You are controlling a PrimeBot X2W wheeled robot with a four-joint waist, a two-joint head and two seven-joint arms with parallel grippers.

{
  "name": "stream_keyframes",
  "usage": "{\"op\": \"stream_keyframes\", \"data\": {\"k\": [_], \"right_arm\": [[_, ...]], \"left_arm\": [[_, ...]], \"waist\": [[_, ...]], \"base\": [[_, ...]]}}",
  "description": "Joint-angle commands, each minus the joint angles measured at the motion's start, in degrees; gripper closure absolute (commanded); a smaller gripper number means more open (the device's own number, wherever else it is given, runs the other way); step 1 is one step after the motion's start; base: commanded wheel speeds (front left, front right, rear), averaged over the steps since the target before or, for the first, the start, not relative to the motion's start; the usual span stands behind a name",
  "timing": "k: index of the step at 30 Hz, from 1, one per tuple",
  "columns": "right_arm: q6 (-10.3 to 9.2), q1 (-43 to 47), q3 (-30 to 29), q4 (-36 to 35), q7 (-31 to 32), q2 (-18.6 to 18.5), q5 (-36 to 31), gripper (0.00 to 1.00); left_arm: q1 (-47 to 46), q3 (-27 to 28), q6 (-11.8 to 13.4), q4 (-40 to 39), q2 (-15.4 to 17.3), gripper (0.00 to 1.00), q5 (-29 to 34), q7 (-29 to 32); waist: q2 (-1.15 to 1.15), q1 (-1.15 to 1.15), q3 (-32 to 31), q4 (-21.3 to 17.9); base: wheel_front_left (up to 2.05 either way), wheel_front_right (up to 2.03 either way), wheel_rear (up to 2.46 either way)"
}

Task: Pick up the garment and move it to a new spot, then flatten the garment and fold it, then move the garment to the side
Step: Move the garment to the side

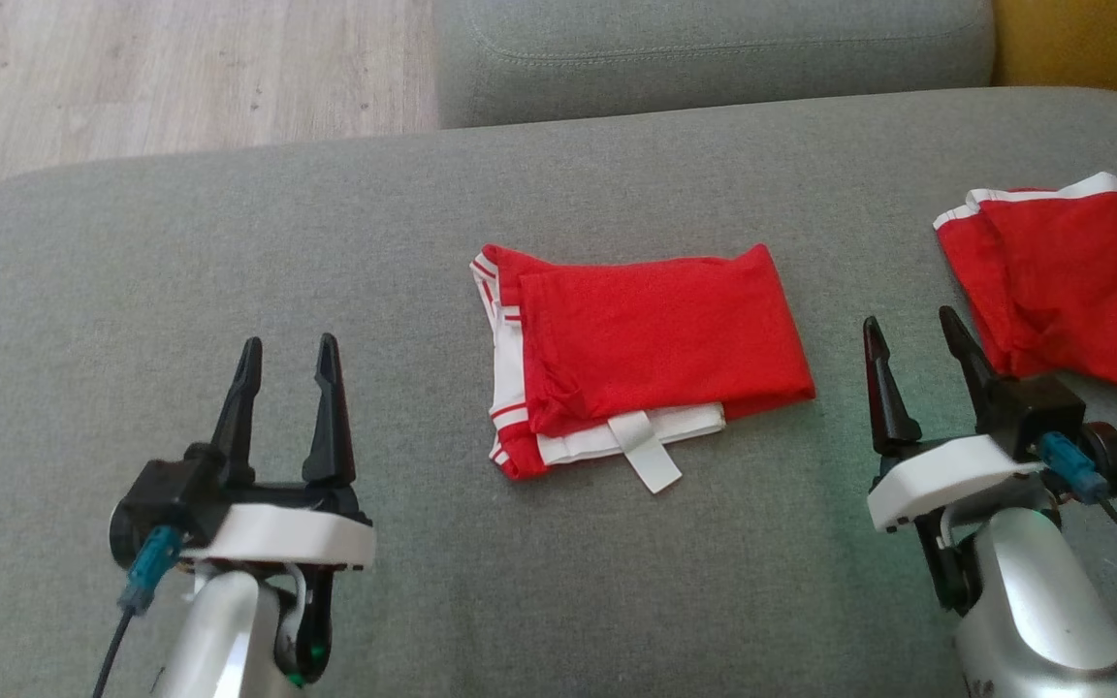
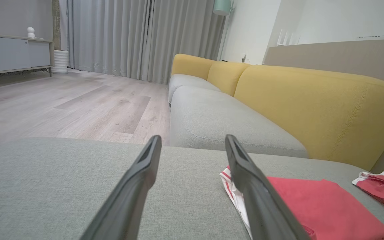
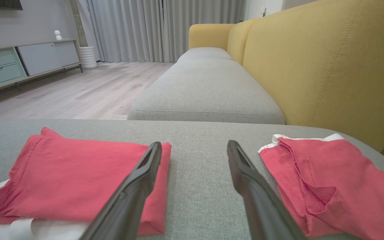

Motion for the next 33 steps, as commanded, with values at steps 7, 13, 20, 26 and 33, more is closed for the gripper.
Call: {"op": "stream_keyframes", "data": {"k": [7, 13, 20, 26, 33], "right_arm": [[-0.04, -1.9, 2.1, -3.2, -0.3, 0.5, 0.1, 0.00], [-0.04, -4.9, 1.2, -1.4, 2.8, 0.6, -1.1, 0.00], [-0.04, -9.9, 1.2, 6.2, 7.6, 0.6, 0.0, 0.00], [-0.04, -13.6, 3.7, 14.2, 10.5, 0.6, 4.5, 0.00], [-0.04, -16.5, 6.6, 21.2, 10.1, 0.6, 2.4, 0.56]], "left_arm": [[-2.6, 1.7, 0.2, -2.6, 0.1, 0.00, 0.2, -0.5], [-4.8, -0.1, 0.1, -2.7, 0.1, 0.00, -0.1, -0.5], [-7.3, -2.9, 0.3, -2.5, 0.1, 0.00, -1.0, -0.5], [-9.0, -4.6, 0.6, -2.5, 0.1, 0.00, -1.7, -0.5], [-9.9, -5.6, 1.1, -2.6, 0.1, 0.00, -2.1, -0.5]], "waist": [[0.00, 0.00, 1.4, 0.6], [0.00, 0.00, 4.5, 2.3], [0.00, 0.00, 8.0, 4.9], [0.00, 0.00, 9.9, 6.6], [0.00, 0.00, 10.7, 7.2]], "base": [[0.00, 0.00, 0.00], [0.00, 0.00, 0.00], [0.00, 0.00, 0.00], [0.00, 0.00, 0.00], [0.00, 0.00, 0.00]]}}
